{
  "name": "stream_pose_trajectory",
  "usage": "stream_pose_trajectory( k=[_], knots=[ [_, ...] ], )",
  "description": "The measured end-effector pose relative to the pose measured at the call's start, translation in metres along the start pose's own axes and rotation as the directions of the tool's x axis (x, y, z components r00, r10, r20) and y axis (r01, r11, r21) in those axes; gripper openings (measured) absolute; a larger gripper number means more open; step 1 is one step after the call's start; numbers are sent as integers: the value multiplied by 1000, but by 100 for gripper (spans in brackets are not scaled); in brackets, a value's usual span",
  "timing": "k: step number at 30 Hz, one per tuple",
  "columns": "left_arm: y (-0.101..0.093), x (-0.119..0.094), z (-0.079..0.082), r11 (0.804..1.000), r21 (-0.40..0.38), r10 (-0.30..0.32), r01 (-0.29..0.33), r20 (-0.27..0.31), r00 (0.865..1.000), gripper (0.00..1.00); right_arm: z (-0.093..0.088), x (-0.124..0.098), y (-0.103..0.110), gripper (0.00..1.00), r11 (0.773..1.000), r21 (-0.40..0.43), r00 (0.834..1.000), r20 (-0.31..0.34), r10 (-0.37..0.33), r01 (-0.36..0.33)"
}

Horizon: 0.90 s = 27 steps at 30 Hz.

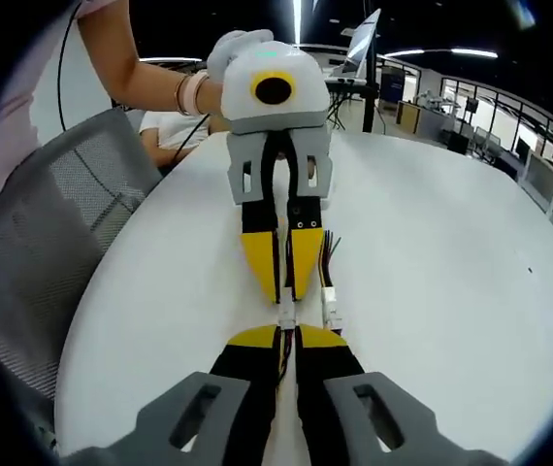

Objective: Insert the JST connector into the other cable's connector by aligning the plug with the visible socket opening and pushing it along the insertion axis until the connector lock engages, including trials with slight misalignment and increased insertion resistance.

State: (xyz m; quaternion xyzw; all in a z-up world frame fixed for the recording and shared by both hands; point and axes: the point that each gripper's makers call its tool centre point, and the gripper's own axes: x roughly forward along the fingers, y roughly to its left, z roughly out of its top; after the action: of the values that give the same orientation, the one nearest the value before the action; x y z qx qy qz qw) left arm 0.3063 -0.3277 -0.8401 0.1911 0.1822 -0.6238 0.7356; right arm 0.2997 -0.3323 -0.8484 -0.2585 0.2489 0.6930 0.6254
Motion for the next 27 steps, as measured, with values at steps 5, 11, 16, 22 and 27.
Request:
stream_pose_trajectory(
  k=[5, 11, 16, 22, 27],
  knots=[
    [0, 2, 2, 1000, -14, 4, -4, 11, 1000, 0, -2, 1, -1, 3, 1000, 0, 1000, 9, -5, 5],
    [-2, 1, 1, 1000, -24, 1, -2, -4, 1000, 0, -2, 1, 1, 4, 1000, 11, 1000, 12, -4, 4],
    [-2, -4, -6, 997, -74, 9, -11, -35, 999, 1, -5, -1, -1, 4, 999, 33, 1000, -3, -19, 19],
    [-4, -18, -3, 995, -95, 32, -36, -39, 999, 3, -2, -6, -2, 9, 996, 67, 998, 18, -54, 53],
    [-4, -25, 1, 994, -87, 59, -64, -52, 997, 3, -1, -2, 5, 7, 997, 64, 999, 12, -49, 48]
  ],
)
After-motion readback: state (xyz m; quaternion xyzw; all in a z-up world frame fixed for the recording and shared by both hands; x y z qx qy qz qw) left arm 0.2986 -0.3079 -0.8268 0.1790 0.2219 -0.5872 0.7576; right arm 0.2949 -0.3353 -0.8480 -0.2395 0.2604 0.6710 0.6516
